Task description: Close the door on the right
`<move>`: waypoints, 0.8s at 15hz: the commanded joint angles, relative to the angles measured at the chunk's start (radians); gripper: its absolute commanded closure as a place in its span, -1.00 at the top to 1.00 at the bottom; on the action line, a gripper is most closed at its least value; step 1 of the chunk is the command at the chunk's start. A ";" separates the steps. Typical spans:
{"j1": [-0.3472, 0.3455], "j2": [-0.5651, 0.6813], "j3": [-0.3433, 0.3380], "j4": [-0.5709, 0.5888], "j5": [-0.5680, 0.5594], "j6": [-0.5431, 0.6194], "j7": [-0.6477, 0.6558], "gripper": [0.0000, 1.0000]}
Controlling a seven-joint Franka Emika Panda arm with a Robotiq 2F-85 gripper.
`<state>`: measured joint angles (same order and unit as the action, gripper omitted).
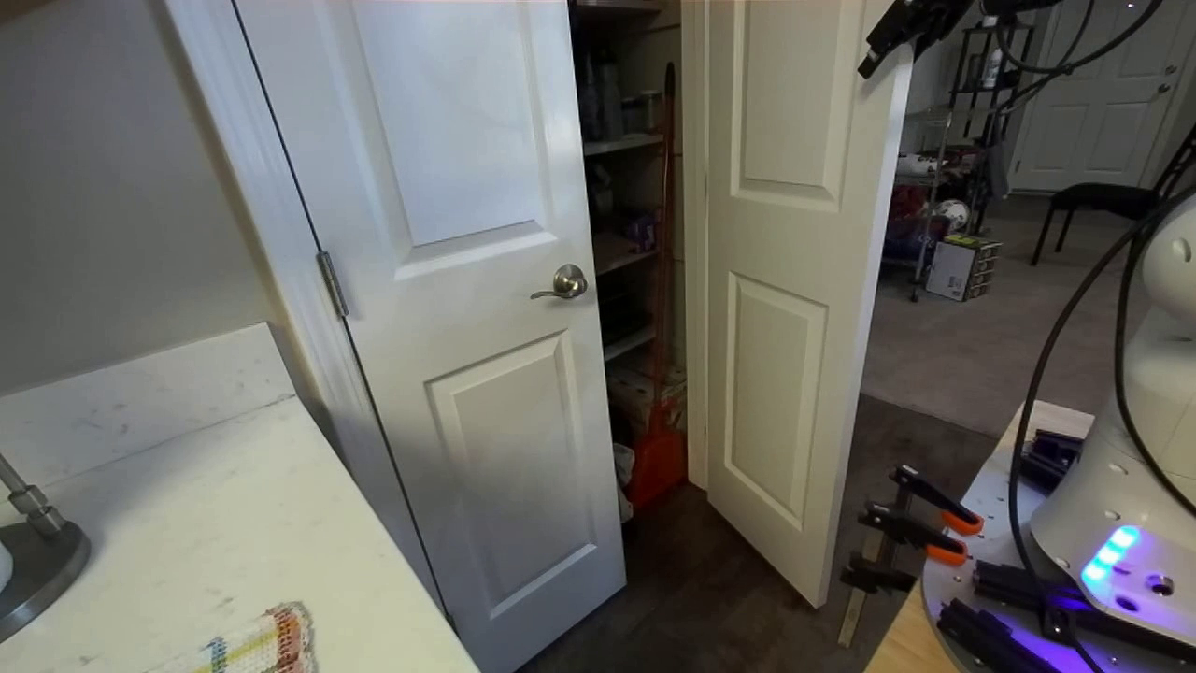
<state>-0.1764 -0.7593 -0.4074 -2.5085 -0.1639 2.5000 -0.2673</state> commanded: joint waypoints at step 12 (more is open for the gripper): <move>0.326 -0.042 -0.019 -0.192 0.310 0.113 -0.073 1.00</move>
<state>0.1092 -0.7964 -0.4218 -2.6707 0.0851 2.5858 -0.2749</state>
